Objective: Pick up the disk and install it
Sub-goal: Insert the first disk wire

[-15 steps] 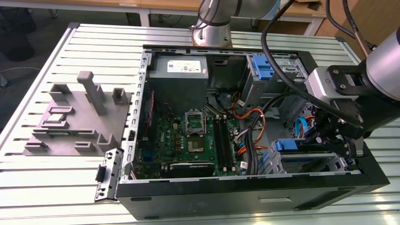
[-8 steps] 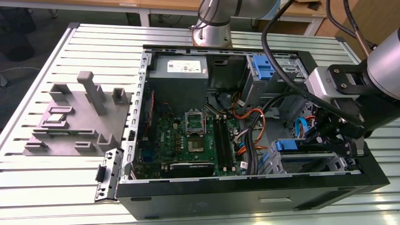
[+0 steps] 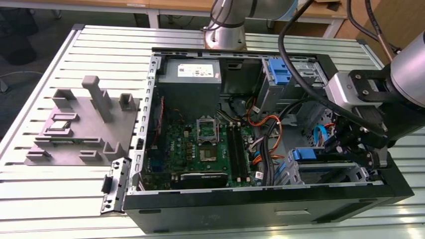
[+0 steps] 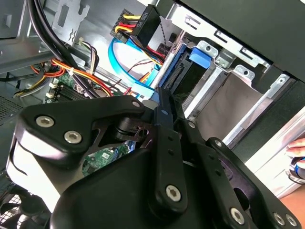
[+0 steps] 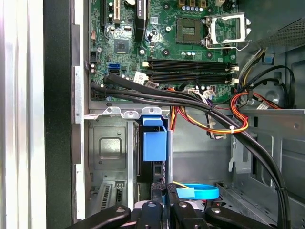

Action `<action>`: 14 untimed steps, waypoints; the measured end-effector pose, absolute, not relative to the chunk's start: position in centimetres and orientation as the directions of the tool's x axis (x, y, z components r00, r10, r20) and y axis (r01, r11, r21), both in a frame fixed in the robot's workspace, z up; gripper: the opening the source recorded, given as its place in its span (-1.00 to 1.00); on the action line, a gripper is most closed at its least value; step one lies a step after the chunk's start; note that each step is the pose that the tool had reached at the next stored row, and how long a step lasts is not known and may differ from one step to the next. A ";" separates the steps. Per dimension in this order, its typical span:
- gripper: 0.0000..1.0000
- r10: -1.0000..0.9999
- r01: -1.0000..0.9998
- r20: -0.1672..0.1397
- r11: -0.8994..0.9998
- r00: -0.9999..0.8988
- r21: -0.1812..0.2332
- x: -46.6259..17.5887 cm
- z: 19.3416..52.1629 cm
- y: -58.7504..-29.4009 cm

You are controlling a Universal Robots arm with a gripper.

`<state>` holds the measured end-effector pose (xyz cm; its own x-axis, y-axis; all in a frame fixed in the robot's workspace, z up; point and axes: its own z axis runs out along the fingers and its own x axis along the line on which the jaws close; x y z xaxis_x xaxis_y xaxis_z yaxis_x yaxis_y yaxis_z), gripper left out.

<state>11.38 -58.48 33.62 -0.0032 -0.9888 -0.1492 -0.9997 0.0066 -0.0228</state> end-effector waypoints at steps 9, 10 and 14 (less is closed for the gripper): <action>-0.69 -0.989 -1.000 -0.149 0.007 -0.003 -0.023 11.4 33.5 -58.5; -0.69 -0.989 -1.000 -0.149 0.007 -0.003 -0.023 11.4 33.5 -58.5; -0.69 -0.989 -1.000 -0.149 0.007 -0.003 -0.023 11.4 33.5 -58.5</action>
<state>11.38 -58.49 33.48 -0.0031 -0.9888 -0.1491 -0.9997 0.0065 -0.0228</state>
